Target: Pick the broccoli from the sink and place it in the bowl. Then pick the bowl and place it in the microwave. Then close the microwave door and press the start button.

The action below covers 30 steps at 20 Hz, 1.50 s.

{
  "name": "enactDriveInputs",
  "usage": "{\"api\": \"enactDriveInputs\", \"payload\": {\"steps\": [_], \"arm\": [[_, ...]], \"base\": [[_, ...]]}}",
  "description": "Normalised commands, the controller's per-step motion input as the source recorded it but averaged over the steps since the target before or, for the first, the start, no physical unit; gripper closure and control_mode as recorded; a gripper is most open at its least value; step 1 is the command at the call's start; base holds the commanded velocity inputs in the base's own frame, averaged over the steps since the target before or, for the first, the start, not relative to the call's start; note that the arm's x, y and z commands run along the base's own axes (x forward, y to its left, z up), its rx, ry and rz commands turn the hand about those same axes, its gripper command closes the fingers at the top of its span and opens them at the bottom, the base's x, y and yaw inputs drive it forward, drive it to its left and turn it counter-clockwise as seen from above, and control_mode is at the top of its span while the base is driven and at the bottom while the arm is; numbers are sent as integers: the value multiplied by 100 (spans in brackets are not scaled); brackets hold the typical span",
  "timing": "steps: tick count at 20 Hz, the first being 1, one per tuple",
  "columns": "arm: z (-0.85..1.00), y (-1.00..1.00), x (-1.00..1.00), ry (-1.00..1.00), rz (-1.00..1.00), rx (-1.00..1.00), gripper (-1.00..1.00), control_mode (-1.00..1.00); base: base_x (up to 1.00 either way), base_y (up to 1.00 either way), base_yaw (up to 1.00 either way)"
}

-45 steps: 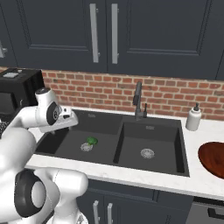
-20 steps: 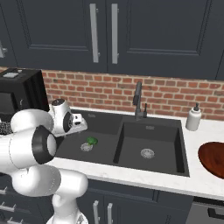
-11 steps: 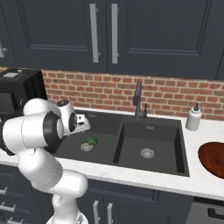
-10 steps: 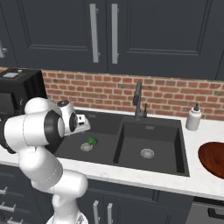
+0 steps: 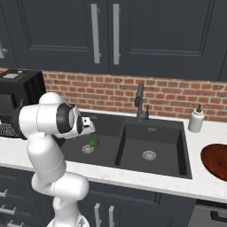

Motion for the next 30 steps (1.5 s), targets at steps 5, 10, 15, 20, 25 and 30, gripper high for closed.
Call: {"api": "enactDriveInputs", "payload": {"steps": [5, 10, 15, 20, 25, 30], "arm": [[-17, -1, 38, 0, 0, 0, -100, -100], [-26, 0, 34, 0, 0, 0, -100, -100], [-32, 0, 24, 0, 0, 0, -100, -100], [-31, 0, 33, 0, 0, 0, -100, -100], [-28, 0, 38, 0, 0, 0, -100, -100], [-23, -4, 30, 0, 0, 0, -100, -100]], "base": [[0, 0, 0], [0, 0, 0], [0, 0, 0], [0, 0, 0], [0, 0, 0], [0, 0, 0]]}}
